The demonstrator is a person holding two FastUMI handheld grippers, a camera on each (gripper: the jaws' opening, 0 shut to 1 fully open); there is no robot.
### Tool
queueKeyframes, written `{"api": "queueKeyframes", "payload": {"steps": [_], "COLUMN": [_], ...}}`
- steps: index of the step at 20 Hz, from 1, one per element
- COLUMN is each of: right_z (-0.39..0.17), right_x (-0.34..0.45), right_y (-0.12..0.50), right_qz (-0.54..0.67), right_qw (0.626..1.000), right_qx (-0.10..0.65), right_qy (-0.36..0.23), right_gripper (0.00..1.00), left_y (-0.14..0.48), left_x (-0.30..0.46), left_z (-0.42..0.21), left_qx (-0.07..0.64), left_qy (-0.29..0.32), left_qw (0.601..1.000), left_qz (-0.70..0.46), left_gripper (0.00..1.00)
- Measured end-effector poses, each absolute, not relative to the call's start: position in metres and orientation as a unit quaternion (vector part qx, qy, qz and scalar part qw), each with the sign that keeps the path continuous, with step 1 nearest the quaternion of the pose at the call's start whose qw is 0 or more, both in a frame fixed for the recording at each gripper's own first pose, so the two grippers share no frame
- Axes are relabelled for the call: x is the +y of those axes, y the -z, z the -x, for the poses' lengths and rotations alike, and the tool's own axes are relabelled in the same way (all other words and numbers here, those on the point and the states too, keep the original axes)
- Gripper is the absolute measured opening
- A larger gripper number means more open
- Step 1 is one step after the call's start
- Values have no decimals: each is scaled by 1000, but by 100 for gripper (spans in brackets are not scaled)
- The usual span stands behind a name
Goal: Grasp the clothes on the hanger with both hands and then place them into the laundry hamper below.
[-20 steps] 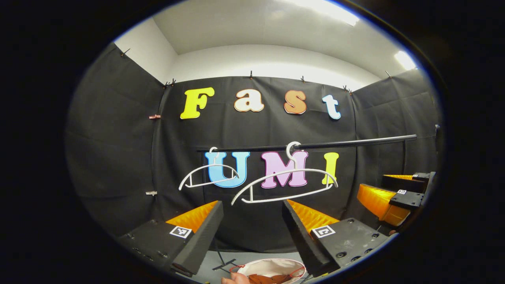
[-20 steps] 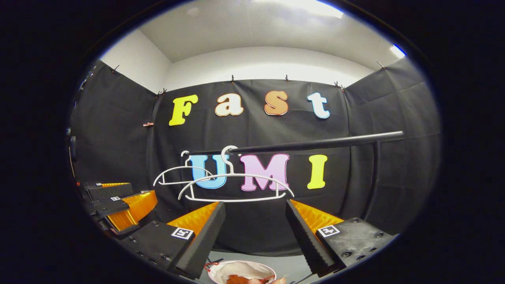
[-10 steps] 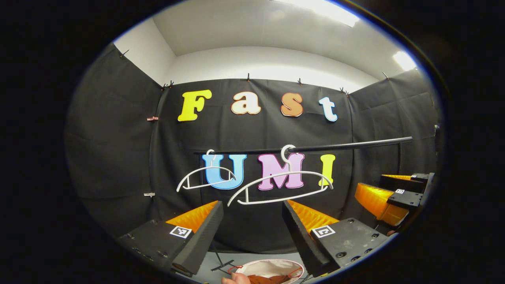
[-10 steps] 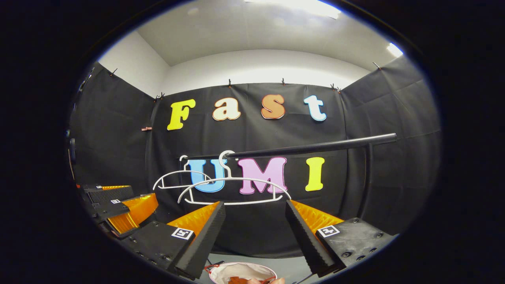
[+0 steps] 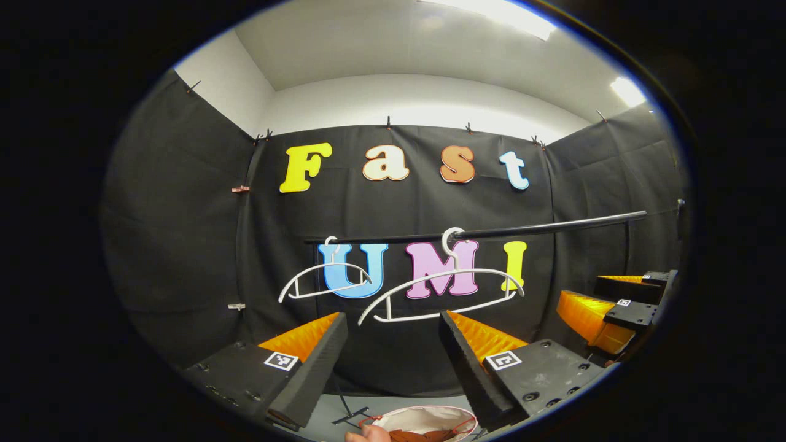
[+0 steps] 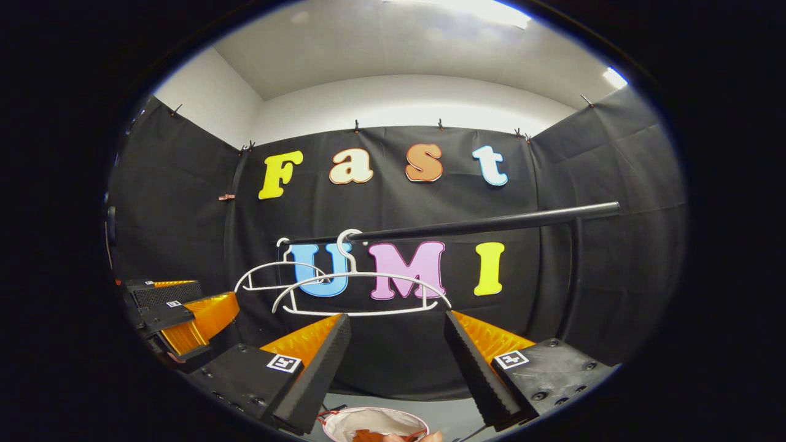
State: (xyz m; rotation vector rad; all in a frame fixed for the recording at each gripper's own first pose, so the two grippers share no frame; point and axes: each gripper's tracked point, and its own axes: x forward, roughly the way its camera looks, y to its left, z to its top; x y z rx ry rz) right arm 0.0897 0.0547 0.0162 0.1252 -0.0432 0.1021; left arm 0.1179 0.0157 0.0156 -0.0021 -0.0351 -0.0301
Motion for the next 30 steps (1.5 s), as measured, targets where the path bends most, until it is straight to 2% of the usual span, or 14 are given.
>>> {"api": "queueKeyframes", "payload": {"steps": [3, 4, 30], "right_z": [-92, -92, -107], "right_x": [52, 51, 56], "right_y": [-14, -13, -11], "right_qz": [-61, -60, -55], "right_qw": [997, 997, 996], "right_qx": [-20, -20, -20], "right_qy": [-49, -49, -65], "right_gripper": [100, 98, 98], "left_y": [-16, -16, -15], "left_x": [14, 13, 16], "left_z": [-120, -120, -130], "left_qx": [-18, -19, -22], "left_qy": [14, 13, -5], "left_qw": [1000, 1000, 1000], "left_qz": [-2, -3, -7], "left_gripper": [94, 95, 95]}}
